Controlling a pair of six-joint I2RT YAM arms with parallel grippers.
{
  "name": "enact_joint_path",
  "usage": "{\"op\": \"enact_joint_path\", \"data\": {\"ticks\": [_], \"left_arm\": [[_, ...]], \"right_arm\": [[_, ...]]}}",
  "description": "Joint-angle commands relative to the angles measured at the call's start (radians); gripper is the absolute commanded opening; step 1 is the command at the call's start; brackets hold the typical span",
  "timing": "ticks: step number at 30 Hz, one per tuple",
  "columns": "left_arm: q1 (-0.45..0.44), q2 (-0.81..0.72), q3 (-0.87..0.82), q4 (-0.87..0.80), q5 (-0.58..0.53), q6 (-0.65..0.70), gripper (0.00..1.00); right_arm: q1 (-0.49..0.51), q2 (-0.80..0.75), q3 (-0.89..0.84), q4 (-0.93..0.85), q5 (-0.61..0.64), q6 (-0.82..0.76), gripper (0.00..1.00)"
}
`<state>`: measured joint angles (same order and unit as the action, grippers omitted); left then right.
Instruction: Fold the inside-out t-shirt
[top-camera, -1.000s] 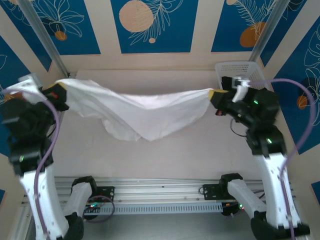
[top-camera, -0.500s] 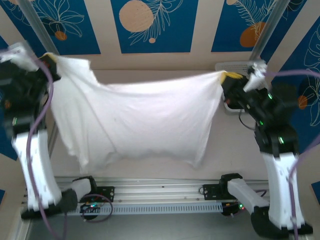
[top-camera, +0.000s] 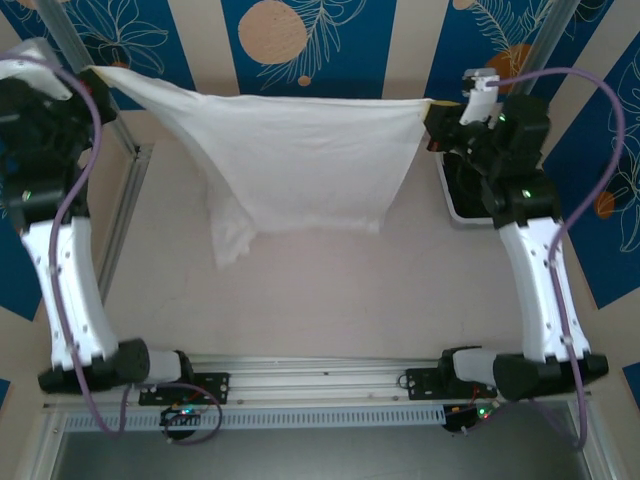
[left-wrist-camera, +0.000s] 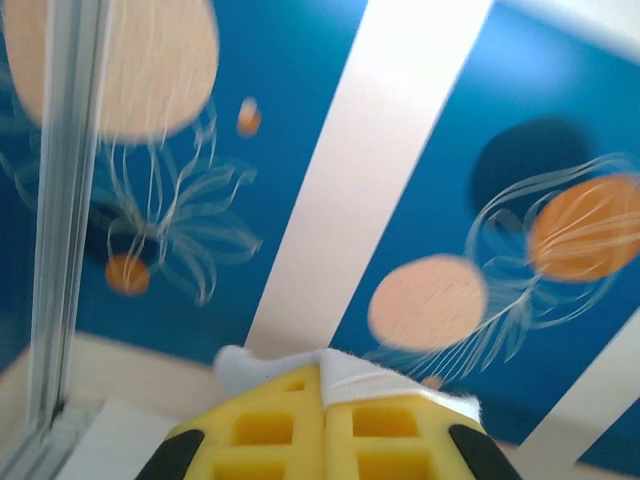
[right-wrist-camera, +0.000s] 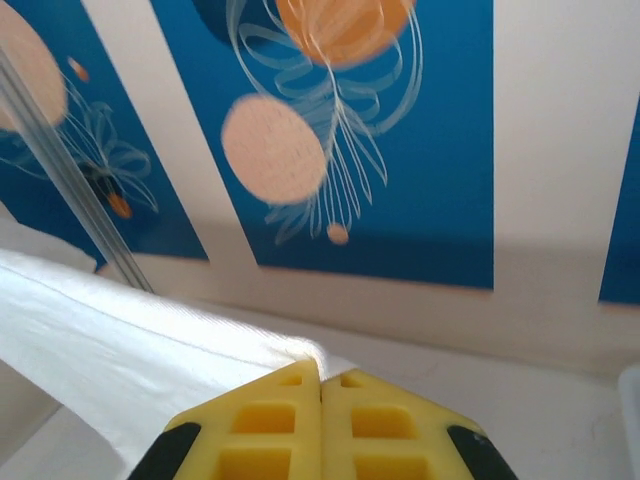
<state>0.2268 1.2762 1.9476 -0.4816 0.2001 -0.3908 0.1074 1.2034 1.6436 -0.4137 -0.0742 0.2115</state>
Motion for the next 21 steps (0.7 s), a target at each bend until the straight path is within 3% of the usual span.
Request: {"op": "enact_joint_path", "data": {"ticks": [1,8,13,21], "left_arm": [[0.003,-0.129,0.004,0.097,-0.017,0.008,0.0],[-0.009,-0.248,0.12,0.024,-0.036,0.087,0.0],[-0.017,-0.247,0.175,-0.003,-0.081,0.136,0.0],[-0.017,-0.004,0.167,0.034,-0.005,0.119,0.0]], "right_arm": [[-0.006,-0.145,0.013,0.026,0.022,-0.027,0.0],[-0.006,-0.366,0.044,-0.041,0.026,-0.036,0.0],[-0.006,-0.4,0.109,-0.089,0.068,-0.084,0.0],[-0.006,-0.269,0.098,-0.043,0.114,-0.176,0.0]]}}
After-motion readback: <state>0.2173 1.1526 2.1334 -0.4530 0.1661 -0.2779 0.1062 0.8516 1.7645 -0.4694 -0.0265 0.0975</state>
